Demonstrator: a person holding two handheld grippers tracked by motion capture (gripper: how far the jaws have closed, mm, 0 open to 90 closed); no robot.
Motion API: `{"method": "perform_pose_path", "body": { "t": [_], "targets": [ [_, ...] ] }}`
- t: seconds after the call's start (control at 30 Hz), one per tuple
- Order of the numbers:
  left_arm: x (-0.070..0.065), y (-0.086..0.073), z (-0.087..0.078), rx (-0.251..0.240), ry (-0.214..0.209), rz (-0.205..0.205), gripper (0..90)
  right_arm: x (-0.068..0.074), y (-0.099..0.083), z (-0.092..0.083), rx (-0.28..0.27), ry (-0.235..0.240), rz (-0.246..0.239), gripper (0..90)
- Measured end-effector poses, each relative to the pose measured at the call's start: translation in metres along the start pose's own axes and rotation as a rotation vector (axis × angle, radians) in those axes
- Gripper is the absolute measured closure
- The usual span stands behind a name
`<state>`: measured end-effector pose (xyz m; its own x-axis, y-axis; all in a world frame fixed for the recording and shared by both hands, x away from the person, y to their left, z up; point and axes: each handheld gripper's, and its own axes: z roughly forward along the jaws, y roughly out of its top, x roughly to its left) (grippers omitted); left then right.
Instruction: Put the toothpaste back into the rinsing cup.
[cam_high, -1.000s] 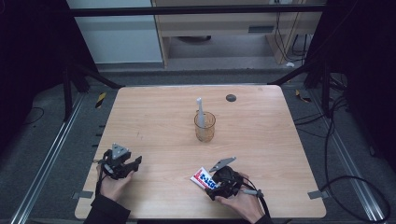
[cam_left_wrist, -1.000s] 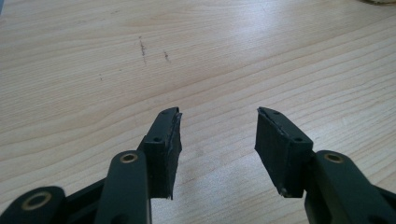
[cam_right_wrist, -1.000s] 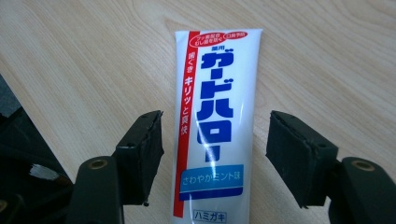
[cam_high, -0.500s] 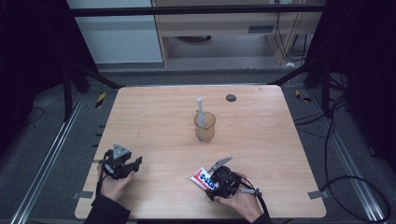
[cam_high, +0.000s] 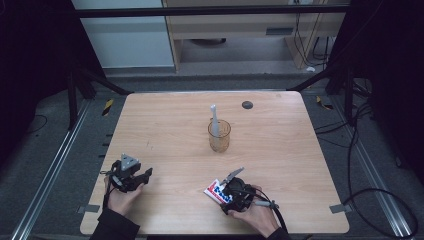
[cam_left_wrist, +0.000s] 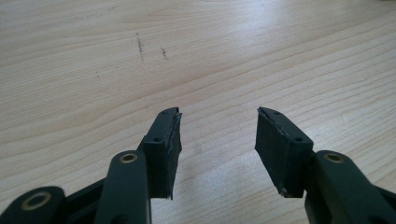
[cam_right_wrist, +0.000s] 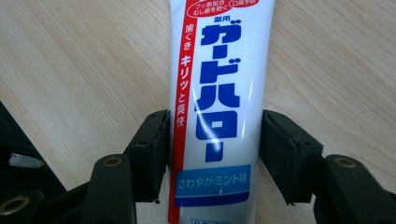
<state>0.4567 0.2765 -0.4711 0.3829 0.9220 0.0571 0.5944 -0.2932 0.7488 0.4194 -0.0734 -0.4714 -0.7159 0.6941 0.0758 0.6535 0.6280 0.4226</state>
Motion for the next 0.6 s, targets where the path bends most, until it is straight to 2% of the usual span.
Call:
{"method": "perform_pose_path", "body": {
  "t": [0.13, 0.37, 0.6],
  "targets": [
    [0.0, 0.0, 0.0001, 0.001, 0.0, 0.0, 49.3, 0.001, -0.0002, 0.0031, 0.015, -0.012, -0.015, 43.9],
    [-0.0005, 0.0002, 0.0017, 0.008, 0.003, 0.001, 49.5, 0.0015, 0.0006, 0.0039, 0.025, -0.009, -0.007, 46.4],
    [-0.002, 0.0011, 0.0021, 0.01, 0.002, 0.002, 49.6, 0.0036, -0.0001, 0.0009, 0.014, -0.024, -0.003, 57.9]
  ]
}}
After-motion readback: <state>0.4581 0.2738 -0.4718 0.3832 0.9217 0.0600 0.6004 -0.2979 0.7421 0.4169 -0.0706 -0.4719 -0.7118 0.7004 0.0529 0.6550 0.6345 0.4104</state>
